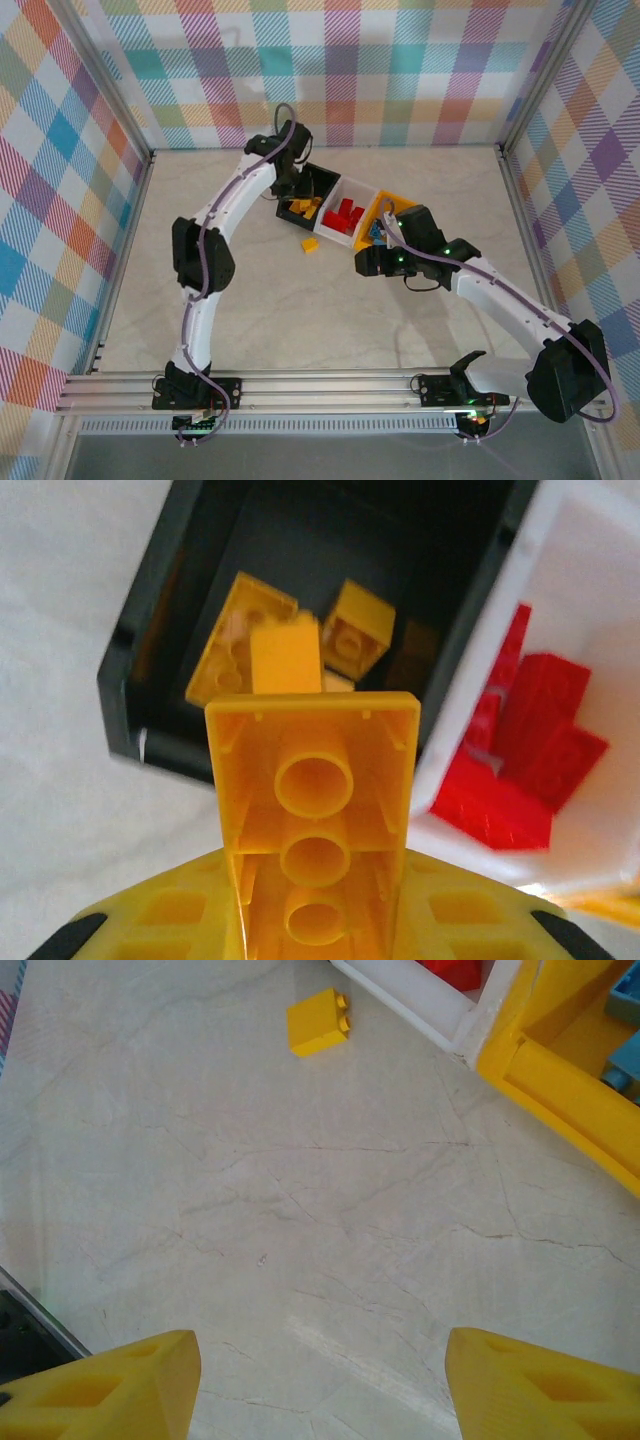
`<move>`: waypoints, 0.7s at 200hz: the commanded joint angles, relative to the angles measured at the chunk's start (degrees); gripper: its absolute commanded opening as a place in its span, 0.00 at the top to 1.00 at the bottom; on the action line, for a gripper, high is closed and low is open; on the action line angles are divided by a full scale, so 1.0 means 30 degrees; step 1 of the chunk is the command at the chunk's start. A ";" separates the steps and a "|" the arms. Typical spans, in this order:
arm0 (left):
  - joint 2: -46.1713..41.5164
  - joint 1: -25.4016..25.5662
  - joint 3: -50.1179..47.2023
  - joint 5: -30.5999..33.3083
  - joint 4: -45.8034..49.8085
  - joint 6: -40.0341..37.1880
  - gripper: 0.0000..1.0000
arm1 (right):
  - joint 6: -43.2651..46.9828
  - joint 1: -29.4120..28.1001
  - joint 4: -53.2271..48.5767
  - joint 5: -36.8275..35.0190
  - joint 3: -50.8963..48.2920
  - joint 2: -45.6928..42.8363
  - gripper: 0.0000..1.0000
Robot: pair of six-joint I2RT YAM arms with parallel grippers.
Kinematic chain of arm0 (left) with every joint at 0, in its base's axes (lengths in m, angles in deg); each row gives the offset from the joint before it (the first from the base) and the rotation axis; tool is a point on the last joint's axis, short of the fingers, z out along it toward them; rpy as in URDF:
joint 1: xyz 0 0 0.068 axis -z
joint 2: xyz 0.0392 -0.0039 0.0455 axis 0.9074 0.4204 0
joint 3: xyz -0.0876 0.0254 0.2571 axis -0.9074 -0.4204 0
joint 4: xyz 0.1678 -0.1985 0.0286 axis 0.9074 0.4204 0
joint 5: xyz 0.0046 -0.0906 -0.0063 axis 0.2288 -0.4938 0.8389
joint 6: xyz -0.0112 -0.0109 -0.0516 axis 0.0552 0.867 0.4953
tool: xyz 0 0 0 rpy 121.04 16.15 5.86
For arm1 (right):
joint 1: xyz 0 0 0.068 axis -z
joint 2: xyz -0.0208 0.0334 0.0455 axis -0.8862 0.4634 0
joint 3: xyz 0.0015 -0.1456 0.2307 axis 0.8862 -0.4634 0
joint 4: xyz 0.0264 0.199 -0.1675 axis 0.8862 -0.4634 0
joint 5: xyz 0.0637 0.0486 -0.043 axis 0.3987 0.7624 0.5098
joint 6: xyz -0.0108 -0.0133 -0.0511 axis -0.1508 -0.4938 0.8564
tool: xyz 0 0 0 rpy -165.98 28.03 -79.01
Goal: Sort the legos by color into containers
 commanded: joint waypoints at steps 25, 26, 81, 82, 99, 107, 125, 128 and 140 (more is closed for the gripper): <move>0.2117 -0.1190 0.1568 -0.1381 0.0146 -0.0046 0.68 | -0.0547 -0.0037 -0.1089 -0.0704 0.0574 -0.0983 0.34; 0.2146 -0.1197 0.1602 -0.1419 0.0088 -0.0047 0.68 | -0.0555 -0.0037 -0.1102 -0.0712 0.0547 -0.1004 0.34; 0.3752 -0.1176 0.2834 -0.2742 -0.0954 0.0286 0.64 | -0.0825 -0.0052 -0.1349 -0.0809 0.0602 -0.0838 0.34; 0.3769 -0.1176 0.2836 -0.2743 -0.0975 0.0280 0.64 | -0.0826 -0.0045 -0.1349 -0.0809 0.0605 -0.0829 0.34; 0.3942 -0.1176 0.2859 -0.2925 -0.1175 0.0460 0.64 | -0.0885 -0.0039 -0.1264 -0.0750 0.0751 -0.0627 0.33; 0.4006 -0.1175 0.2891 -0.3069 -0.1286 0.0535 0.63 | -0.0914 -0.0037 -0.1240 -0.0721 0.0785 -0.0545 0.33; 0.4101 -0.1175 0.3034 -0.3137 -0.1318 0.0717 0.57 | -0.0942 -0.0037 -0.1182 -0.0666 0.0769 -0.0449 0.33; 0.4101 -0.1179 0.3027 -0.3105 -0.1333 0.0761 0.55 | -0.0943 -0.0037 -0.1190 -0.0662 0.0757 -0.0439 0.33; 0.4081 -0.1175 0.3065 -0.2966 -0.1247 0.0771 0.47 | -0.0998 -0.0038 -0.1094 -0.0589 0.0750 -0.0380 0.33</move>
